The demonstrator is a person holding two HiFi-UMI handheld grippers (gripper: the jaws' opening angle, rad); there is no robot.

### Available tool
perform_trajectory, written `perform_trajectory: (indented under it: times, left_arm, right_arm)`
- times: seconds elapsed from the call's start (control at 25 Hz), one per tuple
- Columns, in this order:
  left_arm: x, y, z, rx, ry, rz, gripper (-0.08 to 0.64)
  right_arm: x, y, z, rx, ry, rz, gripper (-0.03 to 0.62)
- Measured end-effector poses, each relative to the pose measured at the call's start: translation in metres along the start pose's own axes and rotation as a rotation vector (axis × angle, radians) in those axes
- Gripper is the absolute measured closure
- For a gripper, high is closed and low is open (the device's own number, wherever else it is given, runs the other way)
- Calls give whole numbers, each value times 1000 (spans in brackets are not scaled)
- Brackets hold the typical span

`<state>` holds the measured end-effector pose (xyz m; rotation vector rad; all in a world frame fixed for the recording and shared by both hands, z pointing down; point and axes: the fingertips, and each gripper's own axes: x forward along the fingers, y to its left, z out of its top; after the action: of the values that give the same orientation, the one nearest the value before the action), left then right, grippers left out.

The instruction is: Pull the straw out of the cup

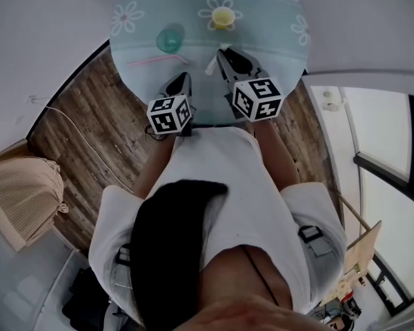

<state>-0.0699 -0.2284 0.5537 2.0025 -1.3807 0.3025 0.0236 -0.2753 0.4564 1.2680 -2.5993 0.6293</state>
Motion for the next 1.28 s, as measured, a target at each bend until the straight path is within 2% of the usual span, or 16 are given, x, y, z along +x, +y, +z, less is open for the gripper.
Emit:
perform_trajectory:
  times: [0.2,0.8,0.96,1.28]
  left_arm:
    - [7,-6,-5,-4,21,-8,551]
    - [4,-5,-17,-9,54,-12,551]
    - [1,-1,-20,-10,62,-5,549]
    - [-5,6,-24,-18,67,9,551]
  right_arm:
    - [-3,-2,-12,14,32,1,529]
    - [-3,-1,-70,157,154,-25,529]
    - [-1,1,-85,148,192,-26,529]
    - [12,5,-116,224,321,-11,529]
